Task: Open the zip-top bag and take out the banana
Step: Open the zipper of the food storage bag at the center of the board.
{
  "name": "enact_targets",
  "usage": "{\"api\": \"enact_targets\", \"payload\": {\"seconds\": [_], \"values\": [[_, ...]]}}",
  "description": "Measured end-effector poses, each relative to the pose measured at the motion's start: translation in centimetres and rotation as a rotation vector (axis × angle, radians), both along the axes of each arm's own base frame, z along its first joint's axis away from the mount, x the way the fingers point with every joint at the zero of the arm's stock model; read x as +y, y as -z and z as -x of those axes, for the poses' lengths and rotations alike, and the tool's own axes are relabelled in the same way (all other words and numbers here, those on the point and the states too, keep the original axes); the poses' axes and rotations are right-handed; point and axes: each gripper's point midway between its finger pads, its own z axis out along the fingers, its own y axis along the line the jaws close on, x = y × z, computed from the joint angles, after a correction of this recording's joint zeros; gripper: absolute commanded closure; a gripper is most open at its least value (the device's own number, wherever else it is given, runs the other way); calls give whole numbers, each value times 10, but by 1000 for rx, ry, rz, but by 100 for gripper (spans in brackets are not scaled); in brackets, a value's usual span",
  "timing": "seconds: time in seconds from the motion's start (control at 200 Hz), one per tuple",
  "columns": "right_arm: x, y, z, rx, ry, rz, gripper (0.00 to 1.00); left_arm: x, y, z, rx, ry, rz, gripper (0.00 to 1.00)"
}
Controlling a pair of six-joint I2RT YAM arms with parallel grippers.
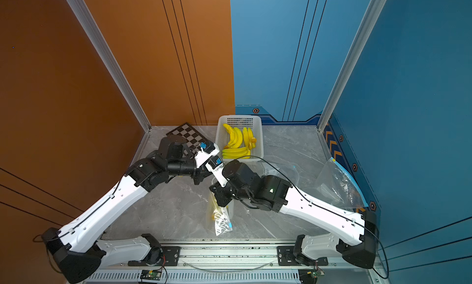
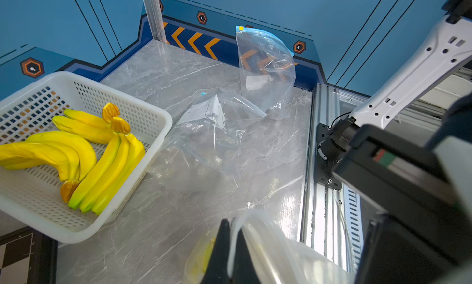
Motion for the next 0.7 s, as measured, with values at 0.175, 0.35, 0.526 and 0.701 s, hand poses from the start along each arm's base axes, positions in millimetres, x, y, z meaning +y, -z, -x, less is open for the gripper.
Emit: {"api": "enact_targets", "payload": {"seconds": [0.175, 0.35, 0.526, 0.701], "values": [[7, 20, -13, 63, 63, 6, 100, 22, 13, -13, 1, -115, 0, 1], [-2, 16, -30, 89, 173, -40, 100, 62, -15, -8, -75, -269, 71, 2], [-17, 3, -46, 98, 273, -97, 100, 81, -37, 20, -109, -291, 151, 2], [-19, -2, -46, 105, 287, -119, 100, 69, -7, 45, 79, -215, 192, 2]]}}
